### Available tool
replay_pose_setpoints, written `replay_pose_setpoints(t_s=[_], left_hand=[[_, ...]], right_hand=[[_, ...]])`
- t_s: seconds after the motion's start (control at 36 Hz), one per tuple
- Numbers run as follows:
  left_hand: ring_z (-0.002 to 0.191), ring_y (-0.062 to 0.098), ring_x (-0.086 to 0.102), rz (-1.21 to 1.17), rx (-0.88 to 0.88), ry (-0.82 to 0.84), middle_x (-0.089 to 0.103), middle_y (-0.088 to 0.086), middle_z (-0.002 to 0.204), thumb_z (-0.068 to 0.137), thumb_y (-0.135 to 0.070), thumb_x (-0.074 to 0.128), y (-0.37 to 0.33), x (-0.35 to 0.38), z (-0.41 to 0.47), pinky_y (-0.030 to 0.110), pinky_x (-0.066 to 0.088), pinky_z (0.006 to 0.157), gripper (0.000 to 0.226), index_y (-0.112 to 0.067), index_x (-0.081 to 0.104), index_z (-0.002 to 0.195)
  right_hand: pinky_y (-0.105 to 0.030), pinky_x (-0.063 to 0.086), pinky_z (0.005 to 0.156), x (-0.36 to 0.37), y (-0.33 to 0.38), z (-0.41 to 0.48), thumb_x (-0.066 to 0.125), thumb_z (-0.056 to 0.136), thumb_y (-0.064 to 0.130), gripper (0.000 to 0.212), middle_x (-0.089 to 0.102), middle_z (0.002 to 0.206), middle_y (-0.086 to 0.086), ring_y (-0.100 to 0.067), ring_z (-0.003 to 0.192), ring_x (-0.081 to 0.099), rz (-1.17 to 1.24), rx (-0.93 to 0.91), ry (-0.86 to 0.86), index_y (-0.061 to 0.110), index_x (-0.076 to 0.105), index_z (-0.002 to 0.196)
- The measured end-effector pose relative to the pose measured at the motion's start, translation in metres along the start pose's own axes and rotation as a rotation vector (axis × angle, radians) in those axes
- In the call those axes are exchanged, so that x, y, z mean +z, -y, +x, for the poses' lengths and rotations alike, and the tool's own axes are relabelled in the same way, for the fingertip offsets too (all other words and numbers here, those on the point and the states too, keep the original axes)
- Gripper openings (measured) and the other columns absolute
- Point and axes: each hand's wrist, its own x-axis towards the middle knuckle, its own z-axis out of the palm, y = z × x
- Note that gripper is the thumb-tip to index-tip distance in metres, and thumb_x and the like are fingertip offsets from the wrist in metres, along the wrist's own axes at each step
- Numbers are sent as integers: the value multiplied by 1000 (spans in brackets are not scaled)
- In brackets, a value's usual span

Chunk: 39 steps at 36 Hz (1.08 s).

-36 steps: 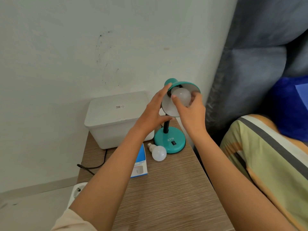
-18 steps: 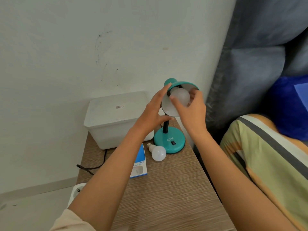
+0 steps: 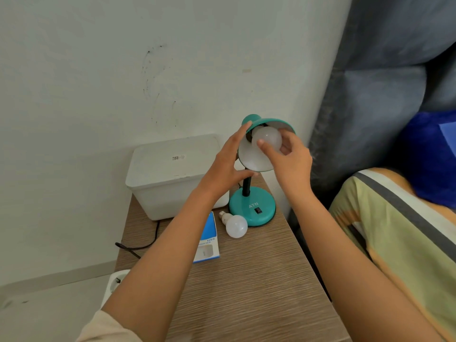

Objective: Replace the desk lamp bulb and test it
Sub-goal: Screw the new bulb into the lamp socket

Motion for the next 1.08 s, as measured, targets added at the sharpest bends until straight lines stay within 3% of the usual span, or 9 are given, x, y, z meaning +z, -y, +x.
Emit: replay_pose_setpoints(t_s=[0.19,0.25,0.33,0.44,0.56,0.64,0.78,1.0,1.08], left_hand=[[118,-25,30,6,7,5,29,-20,137,70,-4,79,1,4,1,7,37,96,100,-46,16,136],[118,-24,31,-2,3,6,30,-19,138,71,-4,79,0,3,1,8,38,96,100,-48,16,135],[117,-25,31,-13,2,3,30,-21,136,71,-2,78,-1,3,2,7,37,96,100,-51,16,132],[116,-28,27,6,18,4,28,-23,135,71,-3,79,-1,6,3,2,34,94,99,-49,15,133],[119,-25,28,7,14,0,30,-19,138,72,-5,79,-1,5,4,9,36,99,99,-47,16,135],[122,-18,32,-8,9,-11,30,-19,139,71,-5,80,0,4,3,15,38,101,101,-52,15,133],[118,-25,29,1,23,4,29,-20,136,72,-5,79,-1,4,3,8,36,99,98,-44,16,135],[122,-14,32,12,2,17,30,-19,137,71,-6,80,-4,3,3,21,37,106,102,-53,14,133],[121,-19,29,30,-5,29,27,-21,138,71,-6,80,-5,1,3,14,33,105,102,-48,14,136]], right_hand=[[-21,42,97,1,-6,-2,68,81,28,53,57,129,-2,-12,116,52,-284,-218,29,16,49,129],[-23,48,92,1,-6,-2,68,80,33,50,61,122,-1,-9,108,55,-203,-166,-9,17,53,125],[-11,45,82,5,-4,-4,70,78,36,45,64,109,3,-7,100,56,-44,-42,-94,17,59,118],[-20,50,91,12,-2,-9,73,76,36,53,67,115,0,-8,105,60,91,91,-173,14,59,122],[-20,49,90,18,2,-10,74,75,34,57,64,116,-1,-9,105,59,167,156,-216,13,56,125],[-12,44,80,17,3,-8,71,78,35,51,60,111,4,-9,104,56,70,102,-151,16,54,122],[-21,41,95,11,-2,-3,69,78,30,53,55,123,-2,-7,111,48,-159,-129,-82,14,49,125],[-7,38,85,11,-1,-1,71,78,28,49,57,119,1,-5,105,50,-106,-112,-67,15,52,121],[-15,40,88,10,0,-1,70,78,28,50,57,119,-1,-5,105,49,-142,-118,-53,14,51,122]])
